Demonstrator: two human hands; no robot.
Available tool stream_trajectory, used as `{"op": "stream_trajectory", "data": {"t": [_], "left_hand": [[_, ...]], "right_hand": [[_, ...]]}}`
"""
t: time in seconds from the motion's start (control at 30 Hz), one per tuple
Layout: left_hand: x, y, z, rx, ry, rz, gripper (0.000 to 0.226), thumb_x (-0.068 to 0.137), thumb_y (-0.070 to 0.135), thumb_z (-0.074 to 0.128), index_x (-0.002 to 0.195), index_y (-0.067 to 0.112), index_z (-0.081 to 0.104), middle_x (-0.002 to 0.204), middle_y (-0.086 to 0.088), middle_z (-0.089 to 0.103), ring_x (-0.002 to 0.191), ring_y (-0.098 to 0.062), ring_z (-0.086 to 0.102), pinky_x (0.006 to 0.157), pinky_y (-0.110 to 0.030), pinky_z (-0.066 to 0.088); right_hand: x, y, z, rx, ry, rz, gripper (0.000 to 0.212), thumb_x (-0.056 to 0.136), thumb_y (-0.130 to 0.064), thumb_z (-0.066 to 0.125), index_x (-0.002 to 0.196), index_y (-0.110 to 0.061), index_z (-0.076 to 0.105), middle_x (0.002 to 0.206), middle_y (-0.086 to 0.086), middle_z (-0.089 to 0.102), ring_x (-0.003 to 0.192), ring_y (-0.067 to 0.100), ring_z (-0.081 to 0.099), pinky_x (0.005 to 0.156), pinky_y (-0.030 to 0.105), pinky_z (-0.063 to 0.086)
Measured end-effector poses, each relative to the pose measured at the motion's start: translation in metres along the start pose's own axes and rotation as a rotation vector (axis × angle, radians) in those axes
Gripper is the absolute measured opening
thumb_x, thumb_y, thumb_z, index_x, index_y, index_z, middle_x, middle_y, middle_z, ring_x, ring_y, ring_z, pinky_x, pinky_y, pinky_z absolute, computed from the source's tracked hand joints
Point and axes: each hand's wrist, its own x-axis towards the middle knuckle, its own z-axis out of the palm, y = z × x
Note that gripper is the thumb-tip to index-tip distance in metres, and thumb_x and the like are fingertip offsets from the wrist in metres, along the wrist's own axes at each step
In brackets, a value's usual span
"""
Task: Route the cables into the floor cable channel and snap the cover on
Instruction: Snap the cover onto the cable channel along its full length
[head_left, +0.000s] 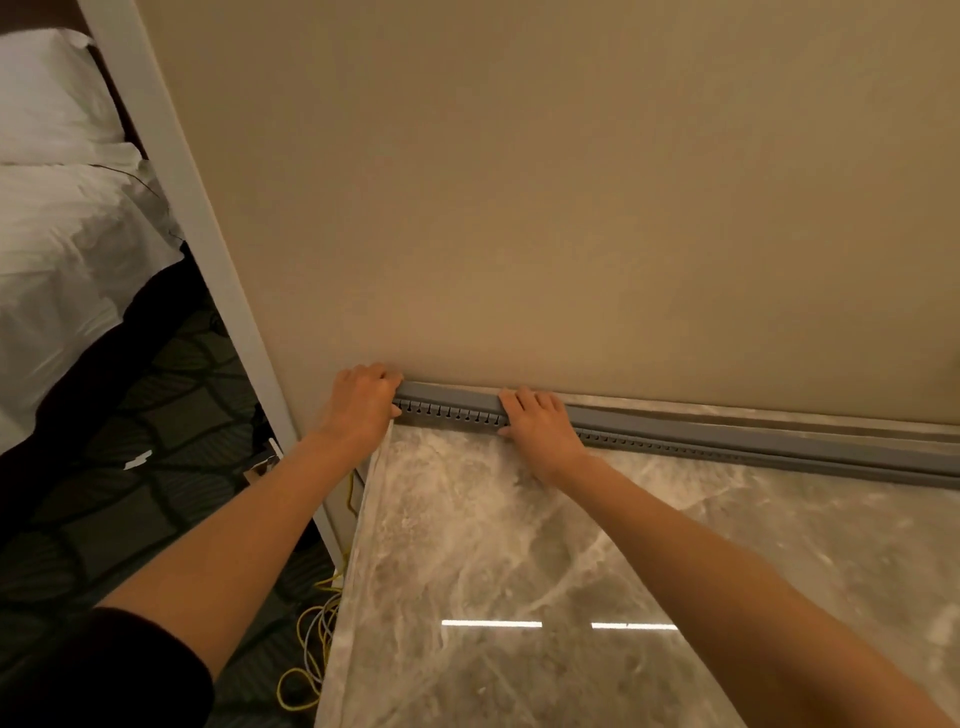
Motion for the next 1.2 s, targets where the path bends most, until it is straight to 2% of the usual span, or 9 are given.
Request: {"op": "stream_trajectory", "data": {"t": [0.1, 0.23, 0.37, 0.47, 0.6, 0.77, 1.07, 1.2], "left_hand": [[0.002, 0.008, -0.001, 0.029, 0.013, 0.040, 0.031, 0.087, 0.017, 0.059, 0.114, 0.004, 0.055, 0.119, -0.016, 0.057, 0.114, -0.032, 0.049, 0.100, -0.036, 0.031], [0.006, 0.038, -0.005, 0.056, -0.015, 0.160, 0.036, 0.088, 0.024, 0.057, 0.120, 0.008, 0.053, 0.122, -0.014, 0.055, 0.115, -0.031, 0.049, 0.097, -0.038, 0.036], [0.006, 0.060, -0.004, 0.130, -0.018, 0.135, 0.035, 0.089, 0.018, 0.055, 0.123, 0.010, 0.052, 0.125, -0.014, 0.054, 0.115, -0.031, 0.049, 0.094, -0.038, 0.040], [0.007, 0.070, -0.002, 0.165, -0.024, 0.119, 0.032, 0.090, 0.019, 0.054, 0.119, 0.007, 0.054, 0.123, -0.015, 0.054, 0.114, -0.031, 0.049, 0.094, -0.038, 0.039], [0.009, 0.106, 0.002, 0.142, -0.028, 0.140, 0.034, 0.090, 0.025, 0.054, 0.118, 0.006, 0.054, 0.123, -0.015, 0.055, 0.115, -0.031, 0.049, 0.095, -0.037, 0.039], [0.017, 0.188, 0.010, 0.120, -0.040, 0.238, 0.033, 0.092, 0.023, 0.051, 0.119, 0.004, 0.052, 0.124, -0.017, 0.053, 0.117, -0.032, 0.048, 0.096, -0.036, 0.038], [0.037, 0.355, 0.031, 0.068, -0.080, 0.320, 0.034, 0.092, 0.023, 0.049, 0.121, 0.006, 0.049, 0.127, -0.016, 0.051, 0.117, -0.032, 0.047, 0.095, -0.039, 0.037], [0.044, 0.420, 0.038, 0.032, -0.096, 0.340, 0.035, 0.092, 0.025, 0.049, 0.121, 0.006, 0.049, 0.127, -0.015, 0.051, 0.117, -0.031, 0.048, 0.096, -0.038, 0.038]], "right_hand": [[-0.002, 0.007, 0.003, 0.063, 0.020, 0.004, 0.046, 0.098, -0.022, 0.040, 0.140, -0.006, 0.029, 0.139, 0.015, 0.043, 0.127, 0.032, 0.038, 0.110, 0.038, 0.024], [0.000, 0.005, 0.000, 0.117, 0.011, 0.019, 0.045, 0.097, -0.019, 0.043, 0.138, -0.006, 0.033, 0.138, 0.017, 0.045, 0.125, 0.034, 0.039, 0.108, 0.038, 0.026], [-0.004, 0.014, -0.002, 0.112, 0.006, 0.035, 0.045, 0.097, -0.021, 0.044, 0.137, -0.005, 0.033, 0.139, 0.017, 0.043, 0.127, 0.033, 0.038, 0.109, 0.038, 0.026], [-0.020, 0.041, 0.004, 0.074, 0.012, 0.099, 0.044, 0.096, -0.021, 0.044, 0.136, -0.007, 0.031, 0.140, 0.014, 0.041, 0.130, 0.032, 0.036, 0.113, 0.043, 0.021], [-0.048, 0.094, 0.010, 0.038, 0.015, 0.227, 0.048, 0.095, -0.018, 0.045, 0.139, -0.009, 0.028, 0.143, 0.012, 0.037, 0.134, 0.030, 0.032, 0.116, 0.047, 0.015], [-0.081, 0.168, 0.012, 0.022, 0.020, 0.318, 0.047, 0.095, -0.014, 0.045, 0.139, -0.009, 0.029, 0.144, 0.012, 0.037, 0.135, 0.031, 0.033, 0.116, 0.050, 0.012], [-0.141, 0.321, 0.027, -0.010, 0.038, 0.320, 0.044, 0.095, -0.012, 0.043, 0.138, -0.013, 0.032, 0.142, 0.009, 0.041, 0.135, 0.028, 0.034, 0.117, 0.050, 0.011], [-0.171, 0.385, 0.031, -0.040, 0.026, 0.308, 0.054, 0.093, -0.007, 0.045, 0.143, -0.014, 0.025, 0.148, 0.009, 0.033, 0.139, 0.027, 0.028, 0.116, 0.050, 0.011]]}}
